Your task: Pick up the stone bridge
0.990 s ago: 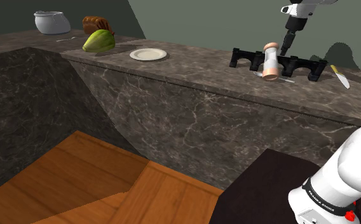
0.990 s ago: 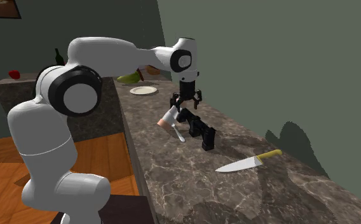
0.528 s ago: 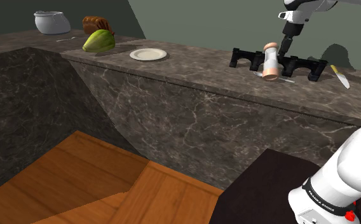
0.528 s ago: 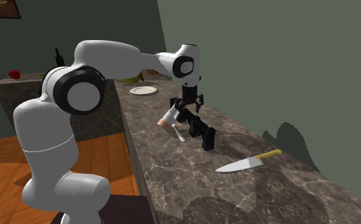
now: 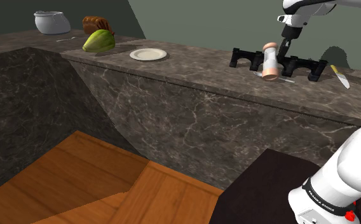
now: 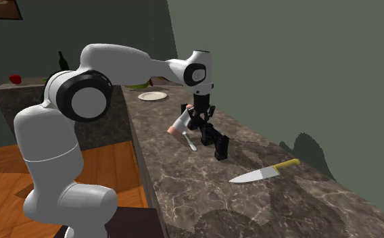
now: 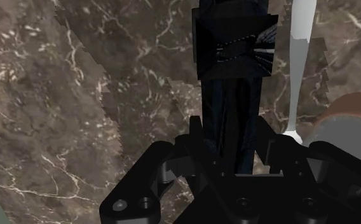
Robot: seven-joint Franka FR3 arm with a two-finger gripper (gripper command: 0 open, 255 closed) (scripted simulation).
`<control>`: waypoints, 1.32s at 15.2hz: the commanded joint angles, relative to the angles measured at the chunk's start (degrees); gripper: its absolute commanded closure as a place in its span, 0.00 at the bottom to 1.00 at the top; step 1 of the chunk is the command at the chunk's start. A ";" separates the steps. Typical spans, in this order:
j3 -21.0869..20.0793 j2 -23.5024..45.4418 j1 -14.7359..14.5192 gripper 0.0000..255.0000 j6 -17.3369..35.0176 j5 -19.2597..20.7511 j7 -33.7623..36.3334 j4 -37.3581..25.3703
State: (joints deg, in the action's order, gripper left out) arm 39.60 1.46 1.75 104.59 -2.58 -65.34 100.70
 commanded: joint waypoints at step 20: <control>0.47 2.11 0.71 1.00 -12.05 -1.33 -0.58 -13.55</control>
State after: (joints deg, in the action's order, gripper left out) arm 40.03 3.38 2.39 93.45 -3.76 -65.86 88.28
